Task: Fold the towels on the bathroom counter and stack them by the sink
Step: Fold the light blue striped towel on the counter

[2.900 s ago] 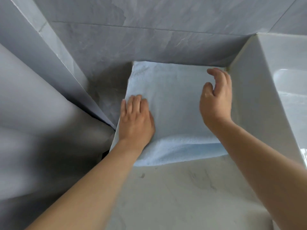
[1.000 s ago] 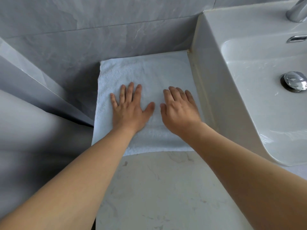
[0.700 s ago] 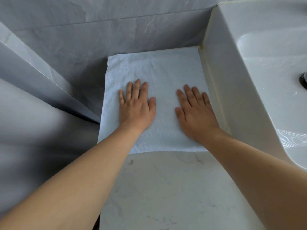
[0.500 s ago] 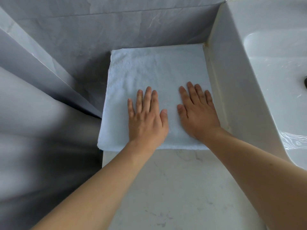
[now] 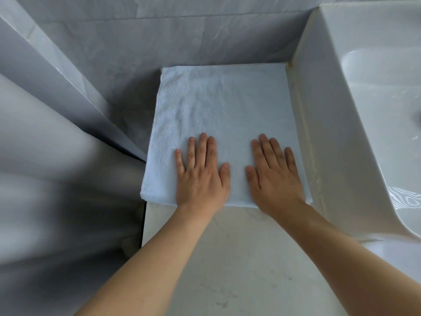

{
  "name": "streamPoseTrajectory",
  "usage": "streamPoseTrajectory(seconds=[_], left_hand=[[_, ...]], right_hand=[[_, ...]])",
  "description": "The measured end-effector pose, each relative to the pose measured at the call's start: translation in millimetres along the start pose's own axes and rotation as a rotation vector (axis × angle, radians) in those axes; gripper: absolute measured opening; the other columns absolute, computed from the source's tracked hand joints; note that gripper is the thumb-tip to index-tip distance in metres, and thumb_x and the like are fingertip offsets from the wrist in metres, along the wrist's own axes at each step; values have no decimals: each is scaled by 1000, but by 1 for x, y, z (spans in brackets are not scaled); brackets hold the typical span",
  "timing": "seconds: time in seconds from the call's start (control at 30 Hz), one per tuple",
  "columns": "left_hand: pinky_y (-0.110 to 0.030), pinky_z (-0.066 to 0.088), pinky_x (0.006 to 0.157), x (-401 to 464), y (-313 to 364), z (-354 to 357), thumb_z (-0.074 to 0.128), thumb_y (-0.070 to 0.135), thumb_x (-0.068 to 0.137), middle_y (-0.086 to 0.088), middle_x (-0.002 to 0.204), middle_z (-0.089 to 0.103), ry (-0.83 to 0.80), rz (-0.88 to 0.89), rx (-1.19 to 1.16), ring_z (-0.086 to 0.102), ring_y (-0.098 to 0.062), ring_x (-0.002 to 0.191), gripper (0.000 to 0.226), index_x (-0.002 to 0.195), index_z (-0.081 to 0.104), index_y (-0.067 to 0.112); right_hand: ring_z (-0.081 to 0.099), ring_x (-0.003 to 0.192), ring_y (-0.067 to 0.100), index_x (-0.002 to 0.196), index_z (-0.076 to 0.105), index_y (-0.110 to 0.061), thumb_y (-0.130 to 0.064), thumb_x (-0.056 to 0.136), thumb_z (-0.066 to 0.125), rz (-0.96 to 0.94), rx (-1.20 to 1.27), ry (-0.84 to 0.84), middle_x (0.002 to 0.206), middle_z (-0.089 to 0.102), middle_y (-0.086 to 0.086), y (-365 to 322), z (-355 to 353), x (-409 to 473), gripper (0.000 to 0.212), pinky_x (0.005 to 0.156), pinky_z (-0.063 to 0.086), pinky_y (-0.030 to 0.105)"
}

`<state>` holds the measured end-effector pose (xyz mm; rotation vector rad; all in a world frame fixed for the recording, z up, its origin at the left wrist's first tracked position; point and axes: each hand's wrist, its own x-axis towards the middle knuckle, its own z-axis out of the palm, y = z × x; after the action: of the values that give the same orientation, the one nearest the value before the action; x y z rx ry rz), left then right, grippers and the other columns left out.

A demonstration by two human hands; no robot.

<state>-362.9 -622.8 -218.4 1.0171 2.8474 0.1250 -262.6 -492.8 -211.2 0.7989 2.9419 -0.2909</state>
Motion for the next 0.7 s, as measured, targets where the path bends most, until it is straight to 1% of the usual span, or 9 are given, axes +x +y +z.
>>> streamPoseTrajectory(seconds=[0.07,0.2,0.33,0.43,0.57,0.7], left_hand=[[-53,-3,122,0,-2,0,9,49,97,-3,167,-2,-7,13,2,-6,-23,153,70,159,3,16],[-49,-6,122,-6,-22,-2,0,51,94,0,167,-5,-10,-2,2,-10,-20,152,73,158,-2,17],[-45,-6,123,-19,-49,-6,0,52,94,1,166,-6,-4,20,-4,-12,-17,152,73,158,-3,17],[-43,-8,123,-25,-63,-8,0,53,94,1,166,-9,-14,0,-2,-15,-15,151,74,158,-3,17],[-43,-11,122,-26,-69,-9,-1,55,93,3,165,-15,-32,-19,-33,-21,-14,150,74,158,-6,19],[-44,-9,123,-26,-70,-9,-1,57,93,2,164,-17,-40,-7,-41,-21,-14,150,76,158,-8,17]], right_hand=[[-9,150,16,156,-2,-18,-48,94,-1,-21,-21,-16,164,-6,1,10,1,-1,69,120,-10,39],[-12,149,17,155,-4,-21,-50,95,0,-33,-37,-20,163,-9,0,22,1,-2,67,120,-11,37],[-12,149,15,155,-5,-22,-51,94,-1,-36,-57,-35,163,-10,-1,30,-1,-6,68,121,-8,40],[-10,150,17,156,-3,-22,-51,94,0,-28,-53,-37,163,-9,-1,33,-3,-9,68,121,-7,39],[-2,151,20,156,6,-19,-50,94,5,-8,-41,-17,164,-1,3,36,-4,-12,69,122,0,41],[1,151,21,156,9,-18,-49,93,6,18,-40,-12,164,1,4,41,-5,-16,71,122,2,39]])
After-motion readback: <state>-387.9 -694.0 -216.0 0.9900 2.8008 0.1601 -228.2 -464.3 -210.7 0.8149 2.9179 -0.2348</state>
